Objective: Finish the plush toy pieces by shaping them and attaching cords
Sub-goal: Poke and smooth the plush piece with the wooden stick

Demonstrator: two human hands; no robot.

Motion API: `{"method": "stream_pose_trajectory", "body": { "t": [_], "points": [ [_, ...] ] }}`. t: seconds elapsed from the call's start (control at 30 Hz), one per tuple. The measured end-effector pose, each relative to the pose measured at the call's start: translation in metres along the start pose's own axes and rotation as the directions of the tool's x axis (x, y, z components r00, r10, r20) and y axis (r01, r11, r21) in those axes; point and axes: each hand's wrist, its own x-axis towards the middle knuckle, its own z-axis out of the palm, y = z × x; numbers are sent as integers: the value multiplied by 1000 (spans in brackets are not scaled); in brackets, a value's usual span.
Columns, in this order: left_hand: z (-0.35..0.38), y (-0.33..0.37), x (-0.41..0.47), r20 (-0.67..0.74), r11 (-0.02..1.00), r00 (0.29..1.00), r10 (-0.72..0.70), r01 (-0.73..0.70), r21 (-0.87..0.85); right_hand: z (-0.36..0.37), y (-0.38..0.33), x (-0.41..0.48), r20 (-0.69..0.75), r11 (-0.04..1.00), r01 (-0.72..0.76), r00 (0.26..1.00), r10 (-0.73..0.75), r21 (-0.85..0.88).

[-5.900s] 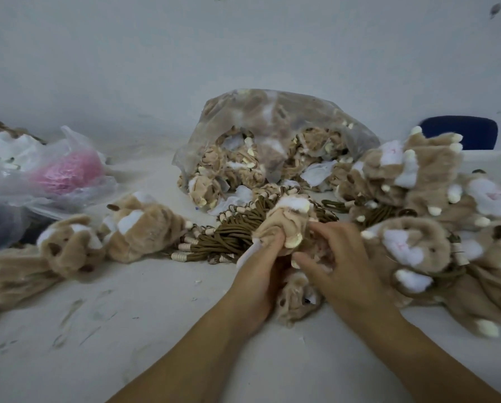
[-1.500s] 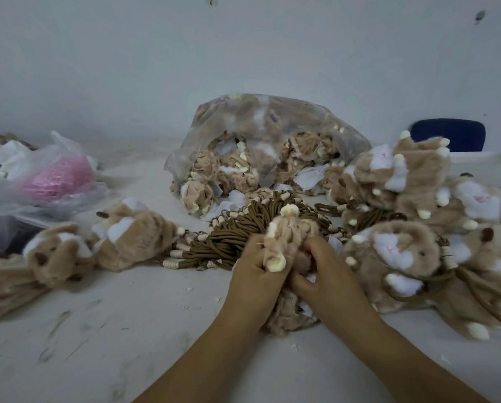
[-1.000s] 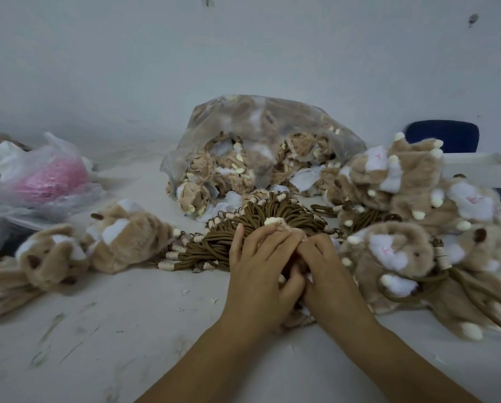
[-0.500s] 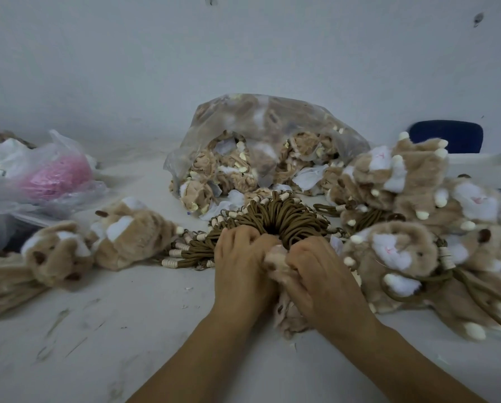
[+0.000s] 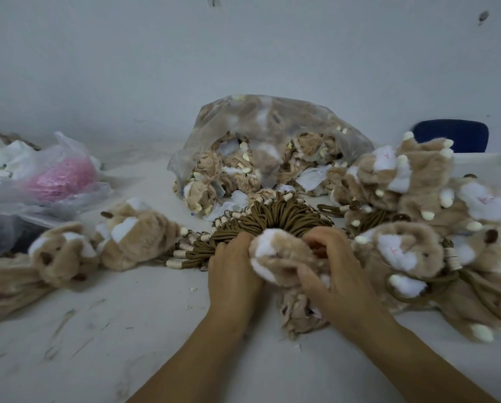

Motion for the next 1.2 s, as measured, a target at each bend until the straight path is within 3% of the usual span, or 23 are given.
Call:
{"method": "stream_pose_trajectory", "body": {
  "t": [0.17, 0.27, 0.33, 0.43, 0.57, 0.67, 0.8, 0.9, 1.03, 1.1, 1.2],
  "points": [
    [10, 9, -2, 73, 972, 978, 193, -201, 124, 15, -4, 1, 67, 985, -96, 992, 107, -146],
    [11, 12, -6, 155, 973, 961, 229, -221, -69, 14, 1, 4, 2, 984, -138, 990, 139, -111],
    [9, 14, -8, 36, 942, 954, 297, -287, -175, 10, 6, 4, -59, 979, -190, 981, 186, -71],
    [11, 15, -9, -255, 915, 909, 328, -373, -154, 8, 5, 3, -98, 979, -192, 978, 186, -66],
    [13, 12, -7, -208, 956, 950, 231, -261, -133, 9, -1, 3, -41, 994, -64, 997, 60, -92],
    [12, 7, -7, -109, 954, 983, 145, -168, -247, 7, -4, 6, 50, 993, 53, 998, -48, -109],
    [9, 1, -4, 36, 879, 995, -89, 95, -466, 8, -5, 3, 139, 947, 270, 959, -248, -172],
    [6, -3, 0, 95, 764, 970, -224, 235, -600, 13, -3, 4, 133, 884, 422, 906, -402, -201],
    [4, -3, 3, 155, 582, 915, -372, 360, -729, 14, -3, 4, 117, 866, 465, 885, -451, -183],
    [3, -3, 6, 224, 465, 881, -417, 418, -780, 15, -2, 3, 125, 881, 433, 901, -416, -190],
    [-2, -5, 15, 365, 271, 841, -400, 488, -829, 13, 3, 5, 123, 926, 254, 966, -228, -279]
  ]
}}
